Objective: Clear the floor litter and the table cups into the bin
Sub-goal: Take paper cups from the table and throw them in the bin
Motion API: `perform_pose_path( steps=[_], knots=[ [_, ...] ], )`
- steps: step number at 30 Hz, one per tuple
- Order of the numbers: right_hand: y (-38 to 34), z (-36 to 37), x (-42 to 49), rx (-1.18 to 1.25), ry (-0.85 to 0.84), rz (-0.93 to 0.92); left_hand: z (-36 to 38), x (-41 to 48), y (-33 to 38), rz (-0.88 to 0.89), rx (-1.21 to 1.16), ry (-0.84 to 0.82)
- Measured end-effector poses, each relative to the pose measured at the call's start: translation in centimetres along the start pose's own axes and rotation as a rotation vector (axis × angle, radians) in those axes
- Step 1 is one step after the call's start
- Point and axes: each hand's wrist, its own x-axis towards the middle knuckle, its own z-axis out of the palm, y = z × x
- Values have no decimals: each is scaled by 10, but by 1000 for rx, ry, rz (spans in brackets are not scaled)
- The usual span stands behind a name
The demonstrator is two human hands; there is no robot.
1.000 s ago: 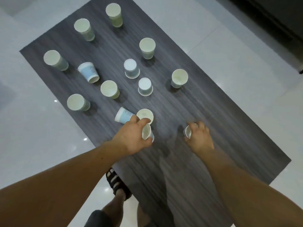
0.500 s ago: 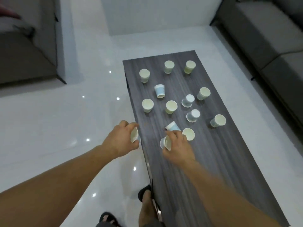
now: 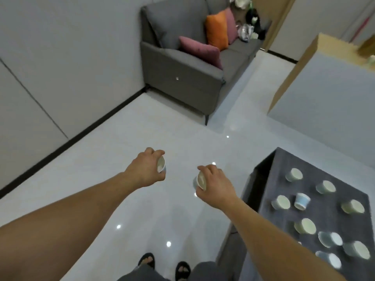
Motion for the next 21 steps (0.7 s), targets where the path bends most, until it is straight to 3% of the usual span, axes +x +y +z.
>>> perform_pose_path(
  steps=[10,21],
  knots=[
    [-152,18,23,-123,-128,-583,-32,-167,-92,-503,-102,282],
    [-319,85,-56,-200,-290,-977,-11,-392,-165,-922,-171,461]
  ],
)
